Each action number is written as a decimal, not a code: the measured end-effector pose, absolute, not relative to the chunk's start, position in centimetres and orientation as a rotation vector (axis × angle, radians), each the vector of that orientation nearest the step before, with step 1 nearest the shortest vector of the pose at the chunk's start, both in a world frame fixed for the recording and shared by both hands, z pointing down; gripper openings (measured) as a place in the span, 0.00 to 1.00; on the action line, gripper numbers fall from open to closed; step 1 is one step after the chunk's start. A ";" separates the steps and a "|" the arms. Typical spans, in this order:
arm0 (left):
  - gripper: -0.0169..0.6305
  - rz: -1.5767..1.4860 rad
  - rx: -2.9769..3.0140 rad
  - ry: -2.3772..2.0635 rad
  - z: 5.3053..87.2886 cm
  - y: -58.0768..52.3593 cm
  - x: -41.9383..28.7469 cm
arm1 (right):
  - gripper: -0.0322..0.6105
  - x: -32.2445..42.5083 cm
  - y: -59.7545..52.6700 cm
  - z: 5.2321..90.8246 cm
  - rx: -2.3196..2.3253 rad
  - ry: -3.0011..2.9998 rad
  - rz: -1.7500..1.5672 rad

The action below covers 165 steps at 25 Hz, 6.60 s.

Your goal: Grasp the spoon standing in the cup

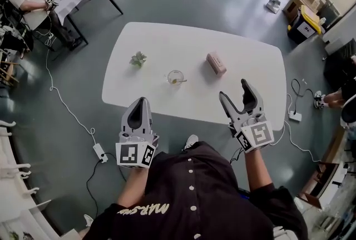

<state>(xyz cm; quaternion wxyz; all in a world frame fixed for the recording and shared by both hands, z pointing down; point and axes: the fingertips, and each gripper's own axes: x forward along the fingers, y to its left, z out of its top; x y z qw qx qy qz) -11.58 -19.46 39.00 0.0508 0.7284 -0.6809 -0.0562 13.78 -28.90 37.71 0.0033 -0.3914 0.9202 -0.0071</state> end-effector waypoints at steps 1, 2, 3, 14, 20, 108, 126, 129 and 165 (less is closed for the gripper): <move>0.04 -0.178 2.212 -2.077 38.9 -19.7 -11.3 | 0.56 13.8 -29.2 37.8 -1.219 2.889 -0.029; 0.04 -0.183 2.204 -2.081 38.7 -19.8 -11.1 | 0.56 13.8 -29.6 38.0 -1.210 2.895 -0.038; 0.04 -0.186 2.196 -2.086 38.6 -19.9 -11.0 | 0.56 13.7 -29.8 38.2 -1.200 2.902 -0.051; 0.04 -0.113 2.061 -2.139 41.2 -19.7 -14.8 | 0.55 7.8 -32.0 42.0 -1.093 2.988 -0.183; 0.04 -0.105 2.096 -2.130 40.7 -22.4 -16.9 | 0.55 5.7 -34.0 42.6 -1.127 2.999 -0.206; 0.04 -0.082 2.012 -2.072 44.1 -26.7 -21.9 | 0.06 -1.1 -38.1 62.5 -1.376 3.175 -0.734; 0.04 -0.135 2.128 -2.056 41.5 -27.5 -20.6 | 0.07 0.2 -37.7 47.5 -1.205 3.041 -0.313; 0.04 -0.140 2.142 -2.053 41.2 -27.6 -20.4 | 0.07 1.1 -38.0 45.4 -1.231 2.975 -0.292; 0.04 -0.142 2.237 -2.177 37.0 -28.8 -21.7 | 0.06 3.6 -38.5 36.7 -1.280 2.829 0.025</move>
